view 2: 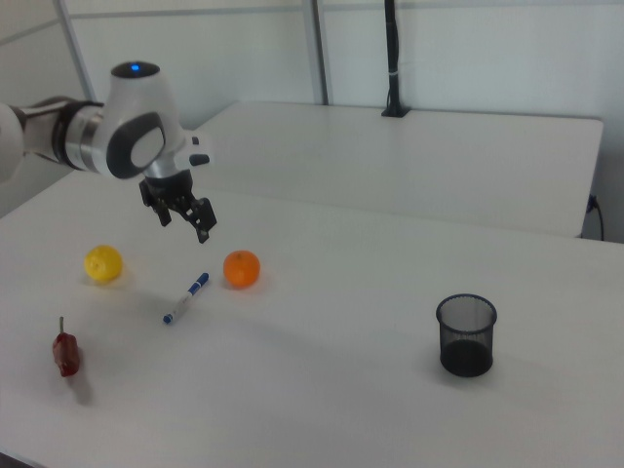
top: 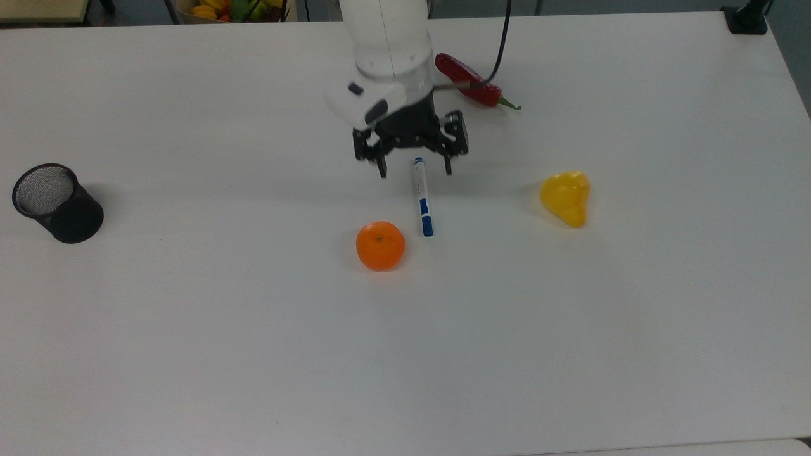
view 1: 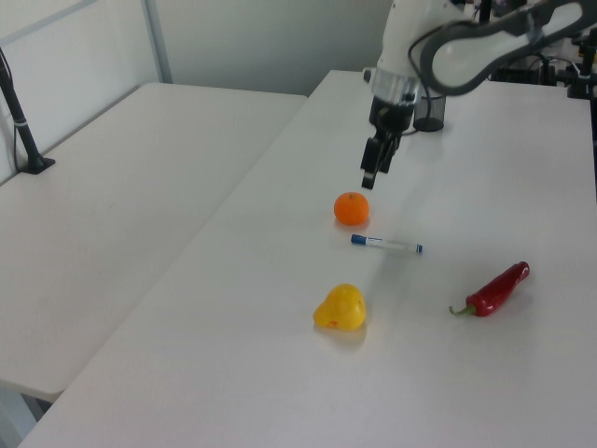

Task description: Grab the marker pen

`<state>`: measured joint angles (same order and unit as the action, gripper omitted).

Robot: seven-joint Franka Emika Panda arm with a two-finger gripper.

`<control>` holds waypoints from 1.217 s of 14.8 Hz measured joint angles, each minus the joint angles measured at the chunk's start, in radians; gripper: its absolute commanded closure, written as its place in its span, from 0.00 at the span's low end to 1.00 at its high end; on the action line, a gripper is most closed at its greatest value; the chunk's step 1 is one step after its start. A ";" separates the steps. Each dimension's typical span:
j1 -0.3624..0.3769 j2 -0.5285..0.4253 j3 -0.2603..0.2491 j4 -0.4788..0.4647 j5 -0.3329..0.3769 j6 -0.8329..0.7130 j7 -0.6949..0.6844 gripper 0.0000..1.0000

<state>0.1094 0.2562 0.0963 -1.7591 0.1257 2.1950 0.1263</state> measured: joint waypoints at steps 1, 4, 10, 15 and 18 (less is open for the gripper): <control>-0.009 -0.036 -0.001 0.001 0.000 -0.045 0.019 0.00; -0.053 -0.153 -0.007 0.002 0.000 -0.190 0.041 0.00; -0.095 -0.333 -0.069 0.009 0.000 -0.453 0.047 0.00; -0.068 -0.382 -0.166 0.012 -0.035 -0.481 0.034 0.00; -0.053 -0.365 -0.168 0.011 -0.062 -0.446 -0.051 0.00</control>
<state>0.0566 -0.1089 -0.0718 -1.7482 0.0637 1.7491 0.0757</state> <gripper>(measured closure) 0.000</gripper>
